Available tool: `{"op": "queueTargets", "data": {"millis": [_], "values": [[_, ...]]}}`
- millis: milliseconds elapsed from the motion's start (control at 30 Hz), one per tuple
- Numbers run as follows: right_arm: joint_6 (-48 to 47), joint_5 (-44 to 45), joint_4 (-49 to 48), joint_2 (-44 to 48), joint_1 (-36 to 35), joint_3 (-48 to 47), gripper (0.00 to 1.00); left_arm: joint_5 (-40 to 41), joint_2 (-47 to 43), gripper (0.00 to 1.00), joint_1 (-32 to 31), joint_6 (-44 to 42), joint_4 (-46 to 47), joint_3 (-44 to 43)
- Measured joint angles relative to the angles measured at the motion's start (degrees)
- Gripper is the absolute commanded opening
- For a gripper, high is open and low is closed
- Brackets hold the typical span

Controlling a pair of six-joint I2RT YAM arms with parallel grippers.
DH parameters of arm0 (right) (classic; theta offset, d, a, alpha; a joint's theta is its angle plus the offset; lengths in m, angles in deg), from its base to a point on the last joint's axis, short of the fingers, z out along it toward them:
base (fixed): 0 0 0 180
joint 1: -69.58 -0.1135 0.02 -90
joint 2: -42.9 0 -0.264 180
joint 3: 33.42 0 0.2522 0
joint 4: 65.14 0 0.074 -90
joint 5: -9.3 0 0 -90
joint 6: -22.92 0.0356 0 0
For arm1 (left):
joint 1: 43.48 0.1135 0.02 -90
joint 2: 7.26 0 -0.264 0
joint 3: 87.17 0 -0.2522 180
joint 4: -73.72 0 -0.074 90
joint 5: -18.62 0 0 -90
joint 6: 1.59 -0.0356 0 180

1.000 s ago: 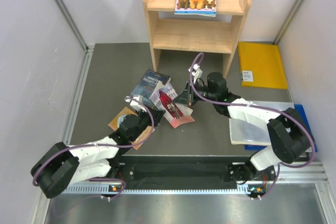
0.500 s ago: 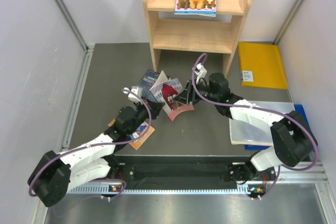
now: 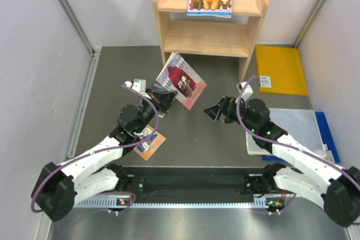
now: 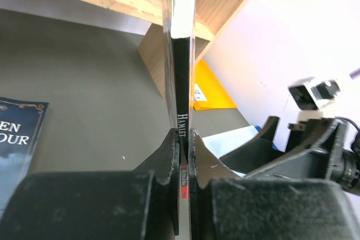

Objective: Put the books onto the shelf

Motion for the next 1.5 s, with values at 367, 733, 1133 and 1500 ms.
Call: {"op": "queueTargets", "data": {"millis": [367,733,1133,1500], "values": [[15.28,-0.98,-23.08,4.33,3.32,16.9,1.0,-4.81,4.35,0.0,0.17,3.85,5.09,-0.52],[18.16,-4.02,-45.33,-0.46,3.32,18.88,1.0,-11.87,11.98,0.0,0.17,10.45,13.55,-2.43],[23.5,-6.45,-61.07,-18.38,3.32,17.9,0.92,-15.47,14.71,0.0,0.17,14.86,18.69,-2.67],[25.4,-6.6,-64.17,-18.08,3.34,15.13,0.32,-14.67,14.93,0.0,0.28,15.74,19.17,-1.51]]}}
